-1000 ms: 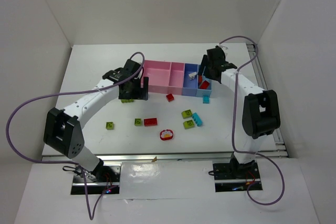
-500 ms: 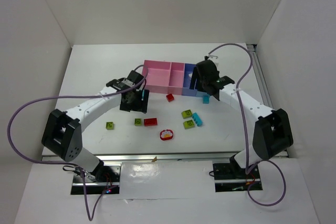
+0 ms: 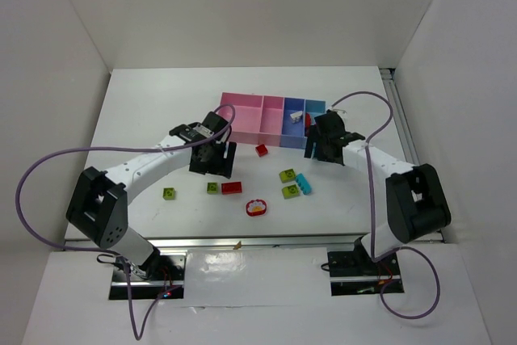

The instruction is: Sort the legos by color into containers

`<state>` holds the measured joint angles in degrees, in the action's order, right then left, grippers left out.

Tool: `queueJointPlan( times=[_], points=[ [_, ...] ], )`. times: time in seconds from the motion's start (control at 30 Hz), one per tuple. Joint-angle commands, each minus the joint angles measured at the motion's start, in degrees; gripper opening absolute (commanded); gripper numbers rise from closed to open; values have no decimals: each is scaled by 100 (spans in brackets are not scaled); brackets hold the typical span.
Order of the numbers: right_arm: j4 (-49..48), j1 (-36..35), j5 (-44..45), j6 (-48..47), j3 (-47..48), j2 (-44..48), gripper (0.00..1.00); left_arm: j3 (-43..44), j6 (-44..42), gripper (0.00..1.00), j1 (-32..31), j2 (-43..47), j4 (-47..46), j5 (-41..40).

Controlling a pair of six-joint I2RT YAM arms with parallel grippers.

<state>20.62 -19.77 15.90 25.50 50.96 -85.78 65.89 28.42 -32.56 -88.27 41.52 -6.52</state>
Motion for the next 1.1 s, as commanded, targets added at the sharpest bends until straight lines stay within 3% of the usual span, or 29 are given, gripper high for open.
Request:
queueJointPlan(
  times=[0.0, 0.33, 0.47, 0.63, 0.87, 1.07],
  points=[
    [-901, 306, -402, -528, -60, -237, 85, 214, -109, 87, 4, -24, -47, -16],
    [-1474, 430, -922, -774, 54, -975, 78, 371, 5, 87, 4, -76, 23, -129],
    [-1395, 430, -782, -651, 54, -1029, 66, 529, 58, 88, 4, -24, 76, -262],
    [-1008, 377, -606, -546, 54, -828, 41, 1012, 58, 89, 4, -24, 374, -314],
    [396, -96, -290, -300, 509, 657, 39, 1558, 321, 93, 355, 29, 515, -279],
    [794, -492, -175, -247, 2045, 388, 39, 2165, 374, 96, 566, -453, 876, -78]
  ],
)
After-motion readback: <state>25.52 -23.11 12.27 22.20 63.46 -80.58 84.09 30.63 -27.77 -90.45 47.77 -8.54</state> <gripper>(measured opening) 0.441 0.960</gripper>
